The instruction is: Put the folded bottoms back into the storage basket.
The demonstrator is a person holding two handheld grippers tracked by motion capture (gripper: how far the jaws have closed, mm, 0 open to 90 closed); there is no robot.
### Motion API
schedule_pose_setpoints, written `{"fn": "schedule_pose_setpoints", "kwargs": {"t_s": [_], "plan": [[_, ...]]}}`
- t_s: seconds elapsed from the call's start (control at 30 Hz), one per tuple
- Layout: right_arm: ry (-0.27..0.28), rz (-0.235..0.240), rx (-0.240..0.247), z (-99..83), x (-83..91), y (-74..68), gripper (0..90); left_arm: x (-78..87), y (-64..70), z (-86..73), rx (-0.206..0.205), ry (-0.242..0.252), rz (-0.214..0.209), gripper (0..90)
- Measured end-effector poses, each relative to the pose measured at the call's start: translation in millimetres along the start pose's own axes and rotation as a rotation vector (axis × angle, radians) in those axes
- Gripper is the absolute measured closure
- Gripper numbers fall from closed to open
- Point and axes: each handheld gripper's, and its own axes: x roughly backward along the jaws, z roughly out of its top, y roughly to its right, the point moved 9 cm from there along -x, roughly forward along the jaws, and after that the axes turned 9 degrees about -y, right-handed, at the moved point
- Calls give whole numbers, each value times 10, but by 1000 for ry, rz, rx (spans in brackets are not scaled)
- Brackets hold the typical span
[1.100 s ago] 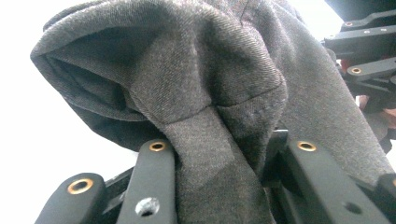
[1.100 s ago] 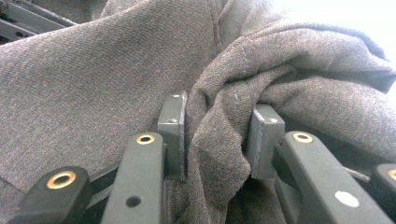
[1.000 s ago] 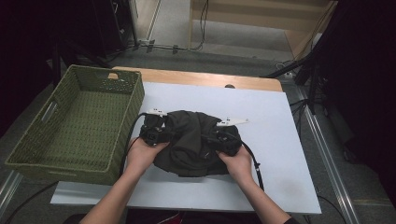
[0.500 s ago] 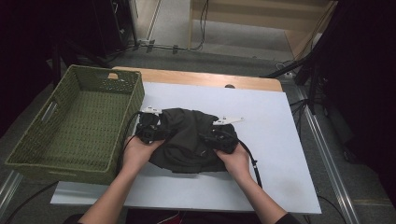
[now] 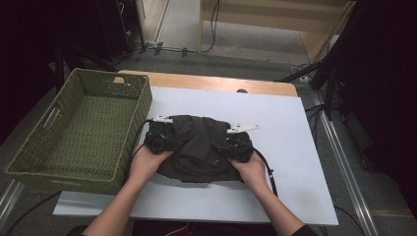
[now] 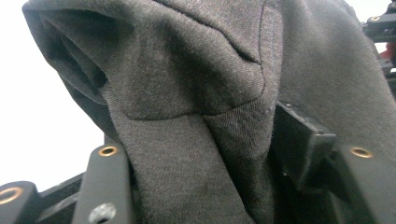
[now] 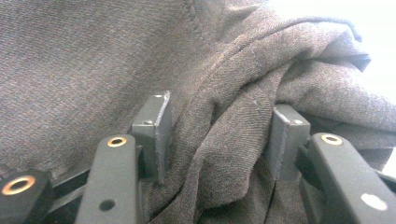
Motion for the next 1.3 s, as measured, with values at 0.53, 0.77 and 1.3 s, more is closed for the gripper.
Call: {"fn": "schedule_pose_setpoints", "kwargs": {"t_s": [0.53,0.77,1.3], "plan": [[-27,-26,-13,-32,35,66,275,-71,-53,-12,-28,-1,4,133],[-1,-47,13,-23,96,118,194,-65,-84,6,-14,8,19,0],[27,-47,14,-148,398,303,190,163,-21,94,2,-4,-37,0]]}}
